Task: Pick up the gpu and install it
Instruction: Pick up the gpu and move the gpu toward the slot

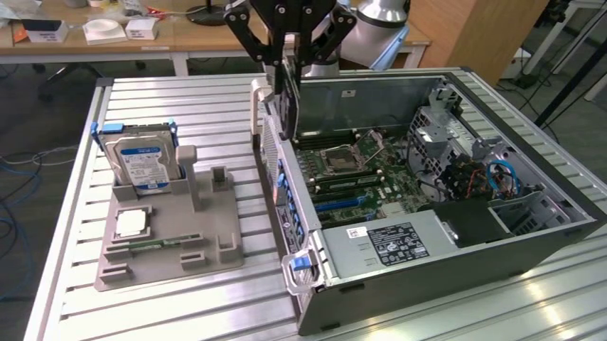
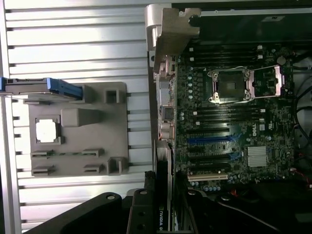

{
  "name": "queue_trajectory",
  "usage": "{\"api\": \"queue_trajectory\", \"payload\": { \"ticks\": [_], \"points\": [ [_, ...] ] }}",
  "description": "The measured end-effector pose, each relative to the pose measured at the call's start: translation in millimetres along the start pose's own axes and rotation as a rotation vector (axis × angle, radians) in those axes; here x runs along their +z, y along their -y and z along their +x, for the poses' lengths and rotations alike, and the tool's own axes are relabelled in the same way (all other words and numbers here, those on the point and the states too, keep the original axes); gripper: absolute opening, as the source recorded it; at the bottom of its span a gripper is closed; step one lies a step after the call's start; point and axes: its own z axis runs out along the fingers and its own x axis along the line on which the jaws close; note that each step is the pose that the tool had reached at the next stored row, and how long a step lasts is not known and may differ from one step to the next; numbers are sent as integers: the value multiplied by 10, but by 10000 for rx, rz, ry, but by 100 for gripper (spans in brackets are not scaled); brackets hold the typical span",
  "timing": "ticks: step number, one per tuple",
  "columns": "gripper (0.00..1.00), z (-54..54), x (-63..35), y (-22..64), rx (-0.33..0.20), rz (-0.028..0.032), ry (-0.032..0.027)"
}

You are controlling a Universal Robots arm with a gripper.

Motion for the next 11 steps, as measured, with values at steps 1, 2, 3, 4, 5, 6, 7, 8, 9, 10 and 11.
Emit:
{"api": "queue_trajectory", "payload": {
  "ticks": [1, 2, 3, 4, 5, 6, 7, 8, 9, 10, 11],
  "points": [
    [26, -14, 0, -1, 0, 0, 0],
    [26, -27, 1, -2, 0, 1, 0],
    [26, -41, 2, -3, -1, 1, -1],
    [26, -54, 2, -4, -1, 1, 0],
    [26, -67, 3, -5, -1, 1, 0],
    [26, -80, 4, -6, -2, 0, 0],
    [26, -95, 5, -7, -4, 1, -1],
    [26, -110, 6, -8, -6, 0, -1],
    [26, -126, 7, -9, -8, 1, -1],
    [26, -140, 8, -10, -10, 1, -1],
    [26, -153, 9, -11, -12, 0, -1]
  ]
}}
